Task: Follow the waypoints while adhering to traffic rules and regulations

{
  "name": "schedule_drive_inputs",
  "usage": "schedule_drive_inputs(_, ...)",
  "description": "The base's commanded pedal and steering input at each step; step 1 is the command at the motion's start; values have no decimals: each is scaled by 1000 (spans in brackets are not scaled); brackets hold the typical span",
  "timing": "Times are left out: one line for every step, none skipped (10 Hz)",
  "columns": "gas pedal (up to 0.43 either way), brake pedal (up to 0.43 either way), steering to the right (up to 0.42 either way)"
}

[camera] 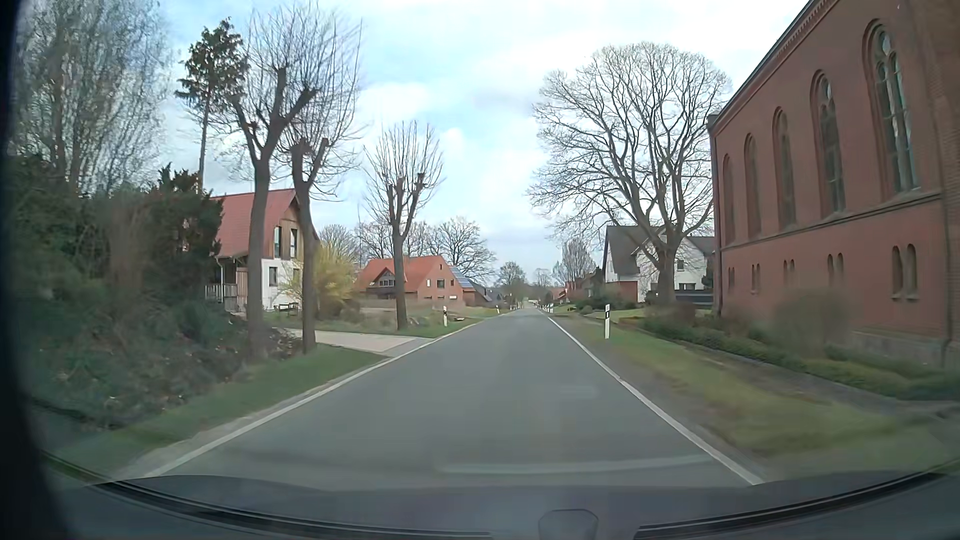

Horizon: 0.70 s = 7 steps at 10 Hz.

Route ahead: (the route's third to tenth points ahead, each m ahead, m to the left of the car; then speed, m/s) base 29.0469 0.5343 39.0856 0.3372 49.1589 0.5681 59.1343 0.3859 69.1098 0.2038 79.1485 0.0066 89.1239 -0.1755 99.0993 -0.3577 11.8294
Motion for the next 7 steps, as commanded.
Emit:
schedule_drive_inputs(260, 0, 6)
schedule_drive_inputs(248, 0, 4)
schedule_drive_inputs(209, 0, 4)
schedule_drive_inputs(197, 0, 4)
schedule_drive_inputs(177, 0, 3)
schedule_drive_inputs(177, 0, 3)
schedule_drive_inputs(169, 0, 3)
